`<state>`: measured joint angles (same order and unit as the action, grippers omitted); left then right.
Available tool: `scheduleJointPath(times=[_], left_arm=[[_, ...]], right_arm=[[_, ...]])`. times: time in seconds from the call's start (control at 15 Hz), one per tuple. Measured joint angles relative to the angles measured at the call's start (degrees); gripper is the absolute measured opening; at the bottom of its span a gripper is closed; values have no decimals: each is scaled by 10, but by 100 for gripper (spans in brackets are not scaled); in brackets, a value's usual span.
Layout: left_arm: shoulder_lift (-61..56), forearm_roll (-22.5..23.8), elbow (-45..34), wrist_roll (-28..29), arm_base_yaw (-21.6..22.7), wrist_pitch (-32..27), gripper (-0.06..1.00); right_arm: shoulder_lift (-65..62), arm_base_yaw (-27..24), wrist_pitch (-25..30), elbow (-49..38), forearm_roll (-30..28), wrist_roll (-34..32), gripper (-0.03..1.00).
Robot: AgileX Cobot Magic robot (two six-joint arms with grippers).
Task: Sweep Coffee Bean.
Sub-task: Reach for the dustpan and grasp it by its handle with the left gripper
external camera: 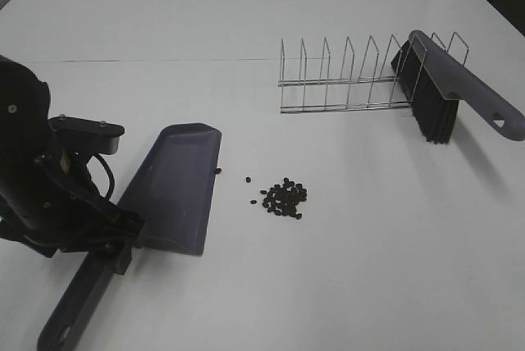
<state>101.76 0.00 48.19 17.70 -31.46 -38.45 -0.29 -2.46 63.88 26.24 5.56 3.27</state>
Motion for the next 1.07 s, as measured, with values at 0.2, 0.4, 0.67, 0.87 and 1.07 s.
scheduleJointPath(times=[0.2,0.4,0.67,0.87,1.07], left_arm=[[23,0,0,0,0,22,68],[45,-5,0,0,0,40,54],[52,-11,0,0,0,45,43],[52,-17,0,0,0,49,32],[52,-19,0,0,0,51,32]], right_arm=[[0,0,0,0,0,0,98],[0,0,0,0,0,0,98],[0,0,0,0,0,-1,98],[0,0,0,0,0,-1,98],[0,0,0,0,0,-1,98]])
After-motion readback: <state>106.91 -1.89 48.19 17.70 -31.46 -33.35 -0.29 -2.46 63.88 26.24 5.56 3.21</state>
